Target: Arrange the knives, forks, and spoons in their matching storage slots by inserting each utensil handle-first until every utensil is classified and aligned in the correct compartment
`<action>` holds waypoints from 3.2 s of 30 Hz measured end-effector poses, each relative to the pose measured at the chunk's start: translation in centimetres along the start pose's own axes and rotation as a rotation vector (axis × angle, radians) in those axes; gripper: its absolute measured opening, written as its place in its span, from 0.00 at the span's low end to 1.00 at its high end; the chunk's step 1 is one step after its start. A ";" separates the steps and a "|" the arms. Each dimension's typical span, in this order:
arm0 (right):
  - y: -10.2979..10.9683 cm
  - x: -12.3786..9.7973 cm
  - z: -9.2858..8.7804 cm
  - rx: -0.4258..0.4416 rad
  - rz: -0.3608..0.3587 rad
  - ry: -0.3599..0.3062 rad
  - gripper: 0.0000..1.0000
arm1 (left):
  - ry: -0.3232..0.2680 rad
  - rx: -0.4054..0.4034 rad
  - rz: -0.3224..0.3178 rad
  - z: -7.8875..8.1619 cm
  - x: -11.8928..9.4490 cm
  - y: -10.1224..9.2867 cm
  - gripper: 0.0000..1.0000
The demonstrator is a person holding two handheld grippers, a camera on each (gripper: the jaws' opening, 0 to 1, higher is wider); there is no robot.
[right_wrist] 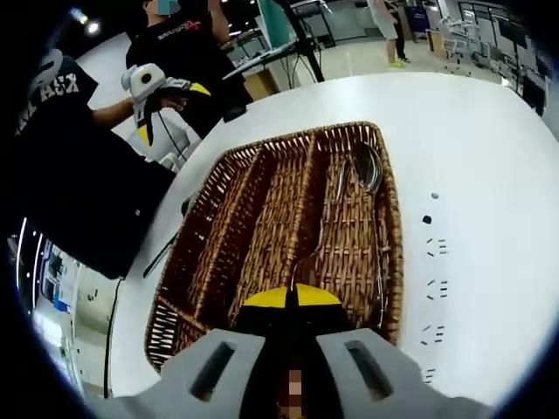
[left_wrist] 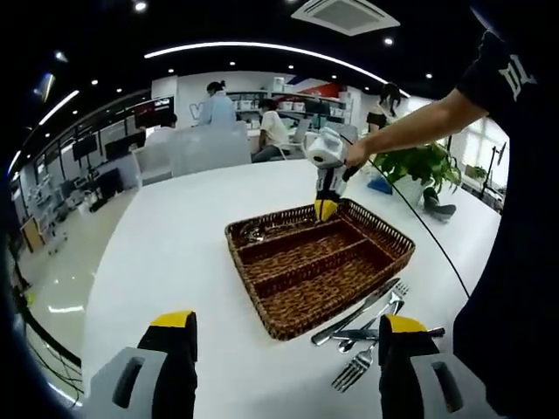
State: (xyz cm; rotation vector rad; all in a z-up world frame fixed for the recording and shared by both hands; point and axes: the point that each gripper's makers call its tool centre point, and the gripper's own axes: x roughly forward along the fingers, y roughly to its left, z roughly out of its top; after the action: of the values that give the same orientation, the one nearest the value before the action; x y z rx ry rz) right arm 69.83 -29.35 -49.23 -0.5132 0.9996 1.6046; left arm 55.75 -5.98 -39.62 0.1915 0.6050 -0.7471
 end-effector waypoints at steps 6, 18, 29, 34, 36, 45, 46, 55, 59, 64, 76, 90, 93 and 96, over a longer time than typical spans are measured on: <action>0.4 0.0 0.4 -0.071 0.000 0.035 0.00 | 0.008 0.004 -0.017 0.2 1.1 -0.2 0.89; 0.1 -0.3 -0.8 -0.093 0.027 0.129 0.00 | 0.022 0.018 -0.032 0.1 1.2 -0.6 0.88; 0.2 -1.1 -0.8 -0.069 0.012 0.127 0.05 | 0.020 0.023 -0.032 0.2 0.9 -0.5 0.88; 0.7 -2.3 -0.8 -0.063 -0.058 0.134 0.17 | -0.002 0.036 -0.035 0.8 0.7 -0.6 0.89; 0.8 -2.8 -0.7 -0.044 -0.089 0.119 0.25 | -0.005 0.042 -0.040 0.9 0.7 -0.7 0.89; 4.3 -4.7 0.3 -0.010 -0.321 -0.036 0.57 | -0.041 0.076 -0.099 1.8 0.4 -1.9 0.92; 5.2 -4.9 0.3 0.005 -0.345 -0.062 0.58 | -0.042 0.079 -0.101 1.8 0.4 -1.9 0.93; 10.4 -6.8 0.6 0.108 -0.635 -0.280 0.85 | -0.074 0.140 -0.156 2.3 0.0 -4.1 1.00; 13.0 -7.3 -0.2 0.194 -0.746 -0.339 0.92 | -0.080 0.152 -0.181 2.1 -0.1 -5.1 1.00; 16.8 -7.5 -1.5 0.271 -0.850 -0.378 0.99 | -0.092 0.154 -0.198 1.9 -0.1 -6.4 1.00; 24.2 -7.4 -2.5 0.431 -0.968 -0.529 0.99 | -0.085 0.185 -0.232 1.3 -0.4 -8.7 1.00; 29.9 -5.7 -3.8 0.493 -1.016 -0.538 0.99 | -0.072 0.174 -0.217 -0.5 -2.6 -11.0 1.00; 30.3 -5.6 -3.5 0.488 -1.019 -0.546 0.99 | -0.082 0.171 -0.216 -0.5 -3.0 -11.3 1.00; 30.4 -6.0 -2.8 0.516 -1.008 -0.617 0.99 | -0.078 0.163 -0.218 -0.8 -3.1 -11.5 1.00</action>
State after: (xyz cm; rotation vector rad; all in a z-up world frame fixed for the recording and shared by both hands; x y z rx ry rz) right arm 42.40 -35.67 -36.00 -0.0888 0.4893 0.4949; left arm 45.73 -12.21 -37.96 0.2479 0.4952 -1.0121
